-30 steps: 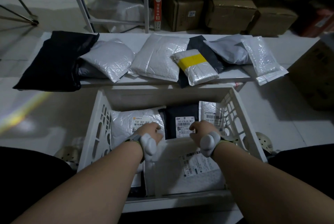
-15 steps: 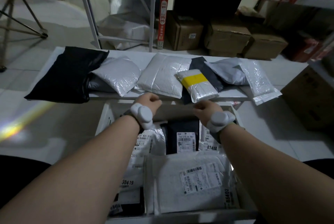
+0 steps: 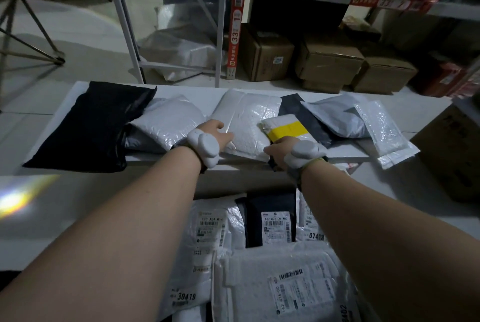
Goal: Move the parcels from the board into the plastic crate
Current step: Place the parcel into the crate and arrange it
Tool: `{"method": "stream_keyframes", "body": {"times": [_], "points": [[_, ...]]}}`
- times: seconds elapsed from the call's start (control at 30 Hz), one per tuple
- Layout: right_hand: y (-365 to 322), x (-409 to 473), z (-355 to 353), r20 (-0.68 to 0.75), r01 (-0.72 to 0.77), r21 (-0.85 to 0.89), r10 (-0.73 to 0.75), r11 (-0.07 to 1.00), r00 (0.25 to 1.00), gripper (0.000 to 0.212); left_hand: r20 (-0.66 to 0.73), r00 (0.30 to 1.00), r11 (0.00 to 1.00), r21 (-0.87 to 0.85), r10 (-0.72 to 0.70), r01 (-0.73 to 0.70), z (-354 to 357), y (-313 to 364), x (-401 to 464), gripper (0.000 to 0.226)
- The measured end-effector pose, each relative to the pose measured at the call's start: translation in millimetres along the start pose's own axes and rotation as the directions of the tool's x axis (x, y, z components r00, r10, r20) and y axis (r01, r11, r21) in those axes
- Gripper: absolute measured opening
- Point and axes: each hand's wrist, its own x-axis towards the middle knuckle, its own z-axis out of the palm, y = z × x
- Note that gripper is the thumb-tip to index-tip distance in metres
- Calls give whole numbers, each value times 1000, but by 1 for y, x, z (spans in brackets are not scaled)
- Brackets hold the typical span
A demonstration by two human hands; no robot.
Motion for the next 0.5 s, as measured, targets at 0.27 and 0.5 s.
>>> {"method": "stream_keyframes", "body": {"times": [0.27, 0.5], "points": [[-19, 10, 1, 79, -130, 168, 118, 977, 990, 39, 45, 994, 994, -22, -103, 104, 8, -10, 23, 60], [-23, 19, 9, 134, -225, 538, 181, 813, 974, 22, 0, 987, 983, -82, -163, 162, 3, -22, 33, 58]]}}
